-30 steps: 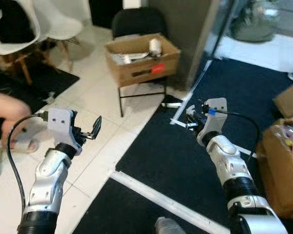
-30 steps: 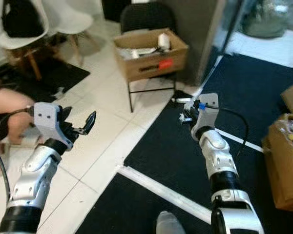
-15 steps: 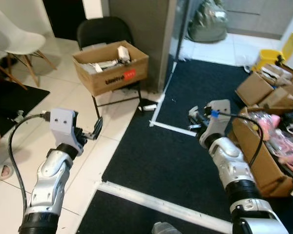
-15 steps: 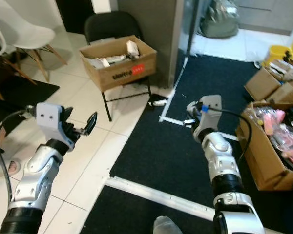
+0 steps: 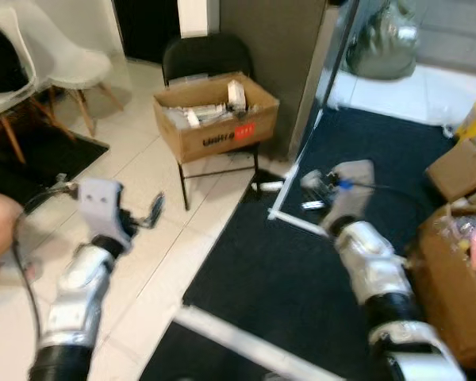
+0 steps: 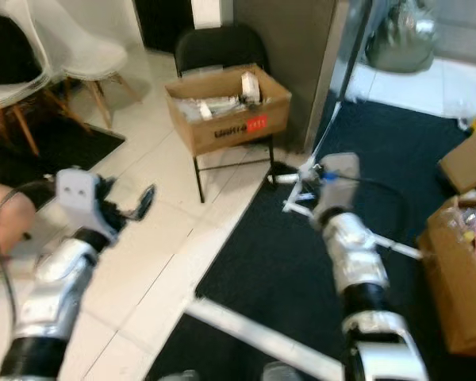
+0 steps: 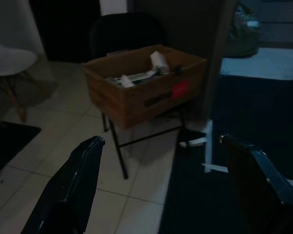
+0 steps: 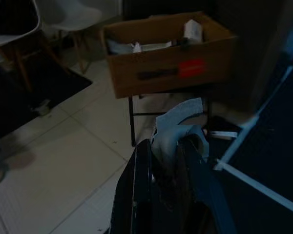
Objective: Picking trash to rubbish bin
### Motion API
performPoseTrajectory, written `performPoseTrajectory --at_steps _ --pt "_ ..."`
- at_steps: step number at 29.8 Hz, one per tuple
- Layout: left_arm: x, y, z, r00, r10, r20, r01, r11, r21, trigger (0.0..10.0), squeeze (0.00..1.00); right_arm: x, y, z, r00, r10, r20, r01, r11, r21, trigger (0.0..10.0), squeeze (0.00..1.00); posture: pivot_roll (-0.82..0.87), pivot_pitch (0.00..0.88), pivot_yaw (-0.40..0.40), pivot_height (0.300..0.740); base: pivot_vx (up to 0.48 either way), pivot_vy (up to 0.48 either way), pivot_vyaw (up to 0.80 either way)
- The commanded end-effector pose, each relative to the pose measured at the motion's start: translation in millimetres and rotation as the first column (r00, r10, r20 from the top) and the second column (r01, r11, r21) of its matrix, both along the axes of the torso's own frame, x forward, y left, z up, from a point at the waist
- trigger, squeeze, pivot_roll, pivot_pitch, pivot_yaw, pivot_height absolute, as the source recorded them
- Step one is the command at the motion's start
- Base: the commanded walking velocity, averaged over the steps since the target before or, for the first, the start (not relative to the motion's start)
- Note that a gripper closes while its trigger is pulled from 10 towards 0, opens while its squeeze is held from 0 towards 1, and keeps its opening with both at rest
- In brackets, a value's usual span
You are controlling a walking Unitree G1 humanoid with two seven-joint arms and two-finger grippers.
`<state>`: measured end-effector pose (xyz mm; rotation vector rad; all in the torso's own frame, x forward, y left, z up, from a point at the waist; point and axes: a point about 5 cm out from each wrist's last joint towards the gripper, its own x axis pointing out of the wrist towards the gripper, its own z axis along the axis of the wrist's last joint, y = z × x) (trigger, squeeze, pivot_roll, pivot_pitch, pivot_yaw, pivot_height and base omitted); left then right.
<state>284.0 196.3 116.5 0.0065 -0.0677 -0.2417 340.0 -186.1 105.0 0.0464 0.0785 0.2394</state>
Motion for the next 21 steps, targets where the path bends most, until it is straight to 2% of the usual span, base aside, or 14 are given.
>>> performPoseTrajectory --at_steps 1,14,21 --pt "0.7 -1.4 0.8 1.0 -0.01 0.0 0.01 1.0 0.004 10.0 0.0 -0.6 -5.8 -0.1 1.0 -0.017 -0.003 0.017 1.0 -0.014 10.0 0.0 -0.09 0.0 0.043 0.74 0.48 0.0 0.0" --pt "0.8 -2.1 0.8 1.0 -0.013 0.002 0.013 1.0 0.004 10.0 0.0 -0.2 -5.7 -1.4 1.0 -0.021 -0.014 0.021 0.999 -0.031 10.0 0.0 -0.09 0.0 0.043 0.74 0.48 0.0 -0.8" --pt "1.3 -2.3 1.1 1.0 -0.015 0.002 0.015 1.0 0.005 10.0 0.0 0.0 -5.8 0.2 1.0 -0.021 -0.003 0.021 0.999 -0.027 10.0 0.0 -0.09 0.0 0.044 0.74 0.48 0.0 0.0"
